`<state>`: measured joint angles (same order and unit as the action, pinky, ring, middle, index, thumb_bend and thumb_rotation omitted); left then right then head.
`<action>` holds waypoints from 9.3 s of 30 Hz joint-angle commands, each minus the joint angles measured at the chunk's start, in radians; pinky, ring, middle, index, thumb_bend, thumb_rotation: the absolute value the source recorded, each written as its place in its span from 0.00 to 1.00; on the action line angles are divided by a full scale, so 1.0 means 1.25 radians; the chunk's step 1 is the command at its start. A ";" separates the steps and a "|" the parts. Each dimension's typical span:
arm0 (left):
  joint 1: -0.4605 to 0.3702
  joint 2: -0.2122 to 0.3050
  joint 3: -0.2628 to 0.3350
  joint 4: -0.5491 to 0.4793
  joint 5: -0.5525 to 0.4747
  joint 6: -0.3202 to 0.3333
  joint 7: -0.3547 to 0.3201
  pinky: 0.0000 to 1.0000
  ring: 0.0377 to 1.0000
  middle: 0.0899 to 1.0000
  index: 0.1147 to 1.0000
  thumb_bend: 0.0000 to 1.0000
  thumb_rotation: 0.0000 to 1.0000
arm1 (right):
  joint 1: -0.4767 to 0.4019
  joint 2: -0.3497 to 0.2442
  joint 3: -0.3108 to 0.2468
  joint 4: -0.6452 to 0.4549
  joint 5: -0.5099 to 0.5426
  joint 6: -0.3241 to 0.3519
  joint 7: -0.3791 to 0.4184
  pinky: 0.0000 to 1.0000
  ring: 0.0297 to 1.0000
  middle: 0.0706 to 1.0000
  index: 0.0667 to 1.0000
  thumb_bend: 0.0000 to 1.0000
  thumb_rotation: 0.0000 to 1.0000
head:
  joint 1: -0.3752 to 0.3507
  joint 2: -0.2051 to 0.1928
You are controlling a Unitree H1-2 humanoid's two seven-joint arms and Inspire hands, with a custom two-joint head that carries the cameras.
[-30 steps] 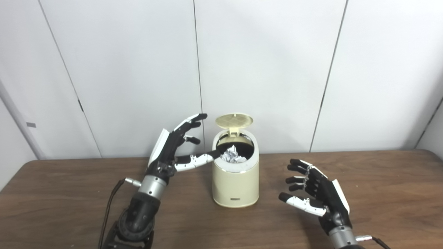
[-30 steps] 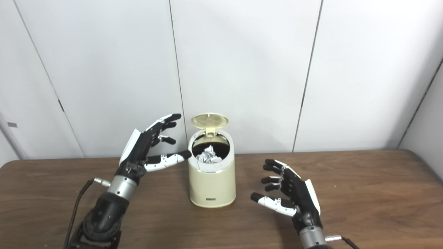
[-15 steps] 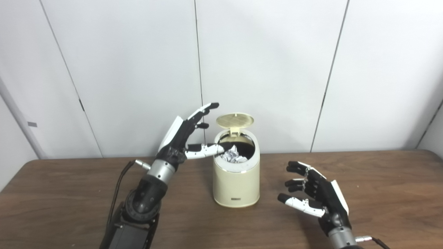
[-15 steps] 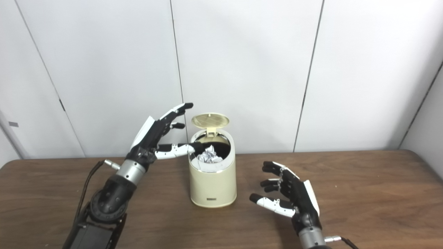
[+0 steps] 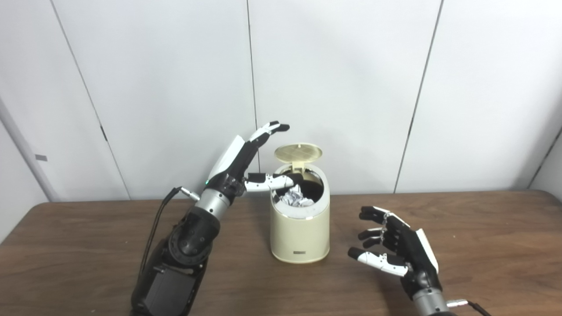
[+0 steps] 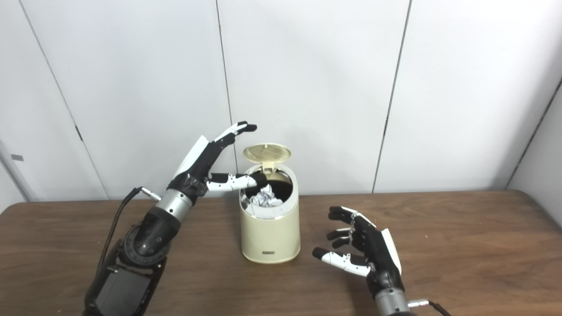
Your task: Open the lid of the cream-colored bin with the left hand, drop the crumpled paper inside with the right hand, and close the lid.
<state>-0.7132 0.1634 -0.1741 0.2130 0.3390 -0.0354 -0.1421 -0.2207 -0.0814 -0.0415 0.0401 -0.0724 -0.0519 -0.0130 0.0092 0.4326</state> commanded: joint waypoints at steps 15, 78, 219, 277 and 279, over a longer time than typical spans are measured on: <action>-0.046 0.036 -0.024 -0.030 0.035 -0.017 -0.022 0.87 0.96 0.85 0.80 0.86 0.38 | -0.024 0.000 0.011 -0.011 -0.009 -0.055 -0.003 0.40 0.50 0.70 0.70 0.70 0.21 | -0.009 -0.003; -0.031 0.066 -0.048 -0.053 0.089 -0.019 -0.042 0.94 1.00 0.82 0.76 0.85 0.39 | -0.021 0.016 0.017 -0.028 -0.006 -0.034 -0.006 0.40 0.50 0.70 0.70 0.75 0.23 | -0.017 0.003; -0.024 0.027 0.003 0.014 0.032 -0.199 0.043 0.75 0.82 0.78 0.87 0.79 0.11 | -0.021 0.030 0.024 -0.047 0.044 -0.032 0.004 0.58 0.56 0.72 0.72 0.76 0.02 | -0.019 -0.007; -0.034 0.043 -0.021 0.000 0.095 -0.117 -0.001 0.86 0.98 0.81 0.75 0.79 0.24 | -0.021 0.038 0.031 -0.070 0.012 0.004 -0.005 0.56 0.53 0.72 0.70 0.74 0.03 | -0.033 0.001; -0.032 0.044 -0.022 -0.005 0.095 -0.116 -0.004 0.87 0.98 0.81 0.74 0.78 0.23 | -0.023 0.037 0.031 -0.069 0.009 0.005 -0.006 0.57 0.53 0.72 0.70 0.73 0.03 | -0.033 0.001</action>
<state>-0.7061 0.2032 -0.2063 0.2424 0.4654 -0.1766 -0.1515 -0.2202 -0.0415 -0.0021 -0.0071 -0.0590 -0.0346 -0.0146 -0.0322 0.4326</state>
